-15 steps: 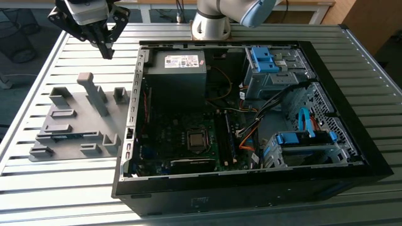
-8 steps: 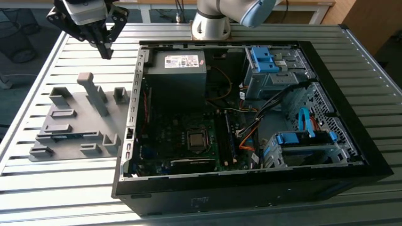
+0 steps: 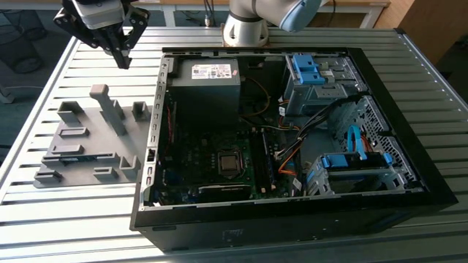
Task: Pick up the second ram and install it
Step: 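Reach for the second ram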
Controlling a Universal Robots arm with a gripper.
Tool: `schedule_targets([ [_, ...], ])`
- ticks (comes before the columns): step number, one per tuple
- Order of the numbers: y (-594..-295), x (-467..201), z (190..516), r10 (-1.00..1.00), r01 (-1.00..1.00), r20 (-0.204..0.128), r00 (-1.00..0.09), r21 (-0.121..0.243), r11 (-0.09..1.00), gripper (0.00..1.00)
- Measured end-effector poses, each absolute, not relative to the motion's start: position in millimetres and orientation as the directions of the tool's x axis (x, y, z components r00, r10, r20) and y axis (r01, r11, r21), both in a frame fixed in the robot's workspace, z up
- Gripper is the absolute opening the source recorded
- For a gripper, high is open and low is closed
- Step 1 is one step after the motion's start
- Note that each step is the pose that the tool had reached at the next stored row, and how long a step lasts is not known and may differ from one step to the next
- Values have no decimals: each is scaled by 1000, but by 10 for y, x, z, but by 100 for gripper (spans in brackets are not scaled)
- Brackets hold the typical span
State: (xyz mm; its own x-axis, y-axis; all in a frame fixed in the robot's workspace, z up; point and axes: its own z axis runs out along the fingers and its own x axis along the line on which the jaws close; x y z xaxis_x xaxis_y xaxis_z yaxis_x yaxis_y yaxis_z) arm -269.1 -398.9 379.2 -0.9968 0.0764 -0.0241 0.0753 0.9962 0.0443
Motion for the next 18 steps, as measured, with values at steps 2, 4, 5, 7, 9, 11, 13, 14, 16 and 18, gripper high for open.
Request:
schedule_targets([
  [2, -3989, -2708, 3792, 76, 75, -24, -997, 44, 996, 11],
  [4, -3989, -2731, 3792, 76, 75, -24, -997, 44, 996, 11],
  [5, -3989, -2743, 3792, 76, 75, -24, -997, 44, 996, 11],
  [7, -3989, -2767, 3792, 76, 75, -24, -997, 44, 996, 11],
  [9, -4002, -2789, 3791, 76, 75, -24, -997, 44, 996, 11],
  [11, -4022, -2792, 3790, 76, 75, -23, -997, 44, 996, 11],
  [13, -4026, -2792, 3791, 76, 75, -21, -997, 44, 996, 11],
  [14, -4027, -2792, 3791, 76, 75, -19, -997, 44, 996, 11],
  [16, -4028, -2792, 3790, 76, 76, -8, -997, 43, 996, 11],
  [18, -4029, -2792, 3789, 76, 77, 15, -997, 41, 996, 11],
])
